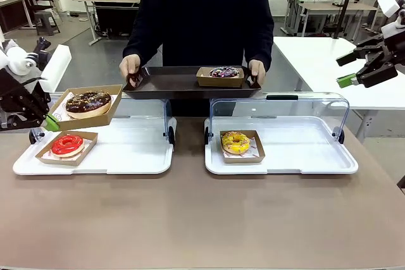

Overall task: Provide the desired donut to the person.
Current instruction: Place the picked Paper togo box onto the Handle tray extended by the person.

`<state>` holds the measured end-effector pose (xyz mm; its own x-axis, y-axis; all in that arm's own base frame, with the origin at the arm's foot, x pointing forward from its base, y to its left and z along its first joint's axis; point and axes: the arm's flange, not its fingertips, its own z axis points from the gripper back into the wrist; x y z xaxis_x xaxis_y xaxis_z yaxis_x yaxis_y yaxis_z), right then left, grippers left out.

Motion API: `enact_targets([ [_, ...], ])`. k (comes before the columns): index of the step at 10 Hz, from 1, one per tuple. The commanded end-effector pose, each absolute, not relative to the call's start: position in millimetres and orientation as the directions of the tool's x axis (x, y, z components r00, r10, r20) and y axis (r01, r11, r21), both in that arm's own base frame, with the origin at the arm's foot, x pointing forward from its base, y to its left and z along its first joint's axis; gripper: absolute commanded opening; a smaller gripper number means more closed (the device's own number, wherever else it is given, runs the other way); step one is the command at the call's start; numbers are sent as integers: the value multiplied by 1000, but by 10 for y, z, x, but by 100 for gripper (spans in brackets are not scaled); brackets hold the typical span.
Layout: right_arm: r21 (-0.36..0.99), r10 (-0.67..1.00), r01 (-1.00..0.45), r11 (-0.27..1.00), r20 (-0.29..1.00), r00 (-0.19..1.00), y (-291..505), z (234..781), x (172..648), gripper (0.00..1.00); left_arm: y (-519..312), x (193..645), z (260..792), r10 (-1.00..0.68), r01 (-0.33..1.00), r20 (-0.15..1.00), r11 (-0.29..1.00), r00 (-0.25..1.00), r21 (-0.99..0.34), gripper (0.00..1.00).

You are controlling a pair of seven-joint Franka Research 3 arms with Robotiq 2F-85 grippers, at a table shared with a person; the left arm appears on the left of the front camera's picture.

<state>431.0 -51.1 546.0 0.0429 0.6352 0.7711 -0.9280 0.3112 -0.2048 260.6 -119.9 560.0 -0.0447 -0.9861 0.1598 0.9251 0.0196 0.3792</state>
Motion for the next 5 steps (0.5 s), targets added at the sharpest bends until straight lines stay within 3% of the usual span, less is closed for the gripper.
enact_targets([
  [1,-208,635,-930,302,772,33,-519,5445,4314,100,-1227,2629,5599,-987,919,157,36,-28,392,0],
  [5,-208,635,-930,302,772,33,-519,5445,4314,100,-1227,2629,5599,-987,919,157,36,-28,392,0],
])
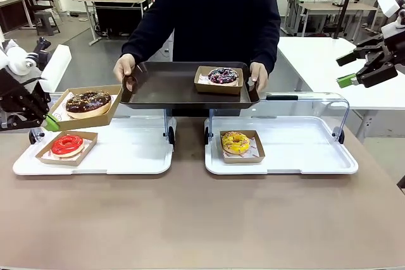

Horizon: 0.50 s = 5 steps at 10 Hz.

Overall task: Provide the desired donut to the person.
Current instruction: Place the picked Paper togo box onto the Handle tray extended by the person.

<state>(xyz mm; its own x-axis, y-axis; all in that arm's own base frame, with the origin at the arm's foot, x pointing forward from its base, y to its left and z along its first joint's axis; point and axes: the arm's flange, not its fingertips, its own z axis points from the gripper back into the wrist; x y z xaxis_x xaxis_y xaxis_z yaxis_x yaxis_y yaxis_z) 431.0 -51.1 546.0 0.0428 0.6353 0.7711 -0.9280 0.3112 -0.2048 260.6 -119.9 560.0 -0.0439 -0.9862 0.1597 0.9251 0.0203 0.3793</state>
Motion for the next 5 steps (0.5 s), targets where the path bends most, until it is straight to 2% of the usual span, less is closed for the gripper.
enact_targets([
  [1,-208,635,-930,302,772,33,-519,5445,4314,100,-1227,2629,5599,-987,919,157,36,-28,392,0],
  [5,-208,635,-930,302,772,33,-519,5445,4314,100,-1227,2629,5599,-987,919,157,36,-28,392,0],
])
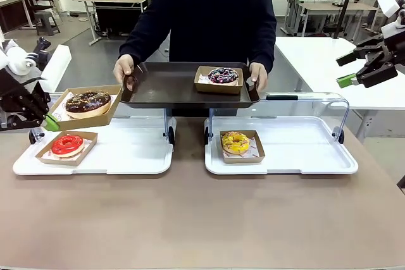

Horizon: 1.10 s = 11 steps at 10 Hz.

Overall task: Provide the desired donut to the person.
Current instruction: Place the picked Paper togo box onto the Handle tray extended by the person.

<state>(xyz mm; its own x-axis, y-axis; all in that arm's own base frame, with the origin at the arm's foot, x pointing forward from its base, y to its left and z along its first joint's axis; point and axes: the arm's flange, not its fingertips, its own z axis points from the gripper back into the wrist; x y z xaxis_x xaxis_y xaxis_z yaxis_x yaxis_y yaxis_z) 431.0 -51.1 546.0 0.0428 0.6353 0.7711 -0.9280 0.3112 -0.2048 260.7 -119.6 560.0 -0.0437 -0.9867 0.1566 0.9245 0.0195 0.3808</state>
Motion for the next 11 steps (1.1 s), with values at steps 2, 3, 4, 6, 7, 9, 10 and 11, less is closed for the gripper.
enact_targets([
  [2,-208,635,-930,302,772,33,-519,5445,4314,100,-1196,2607,5600,-987,924,157,20,-44,381,1],
  [3,-208,635,-930,302,772,33,-519,5445,4314,100,-1413,2847,5775,-985,926,170,54,-12,374,1],
  [4,-208,635,-930,302,772,33,-519,5445,4314,100,-1656,3203,6050,-971,928,237,52,-40,369,1],
  [6,-208,635,-930,302,772,33,-519,5445,4314,100,-1997,3863,6352,-970,952,232,6,-68,305,1],
  [7,-208,635,-930,302,772,33,-519,5445,4314,100,-2194,4229,6410,-972,955,225,7,-63,296,1],
  [9,-208,635,-930,302,772,33,-519,5445,4314,100,-2526,4853,6307,-977,958,204,-1,-61,286,1],
  [10,-208,635,-930,302,772,33,-519,5445,4314,100,-2634,5147,6169,-988,961,147,-10,-53,276,1],
  [11,-208,635,-930,302,772,33,-519,5445,4314,100,-2660,5302,6083,-989,961,137,-10,-49,275,1],
])
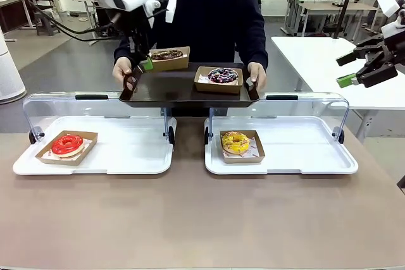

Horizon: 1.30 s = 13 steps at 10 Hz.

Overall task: Provide the desired donut to the person.
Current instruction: Place the picked Paper togo box onto the Handle tray extended by the person.

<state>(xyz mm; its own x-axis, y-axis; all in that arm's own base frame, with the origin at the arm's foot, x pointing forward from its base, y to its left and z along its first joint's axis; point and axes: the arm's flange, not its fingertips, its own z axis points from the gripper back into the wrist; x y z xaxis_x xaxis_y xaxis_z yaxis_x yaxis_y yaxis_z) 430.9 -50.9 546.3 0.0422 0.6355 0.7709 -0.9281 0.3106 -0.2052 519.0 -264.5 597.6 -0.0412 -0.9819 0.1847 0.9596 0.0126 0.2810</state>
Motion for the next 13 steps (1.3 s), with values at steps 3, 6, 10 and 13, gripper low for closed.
enact_targets([
  [3,-208,635,-930,302,772,33,-519,5445,4314,100,-2589,5534,5774,-995,981,95,-24,-43,191,1],
  [6,-208,635,-930,302,772,33,-519,5445,4314,100,-2557,5558,5489,-988,975,61,-130,-143,181,1],
  [10,-208,635,-930,302,772,33,-519,5445,4314,100,-2559,5515,5436,-984,969,72,-146,-163,199,59],
  [13,-208,635,-930,302,772,33,-519,5445,4314,100,-2551,5484,5497,-985,974,86,-129,-148,187,61],
])
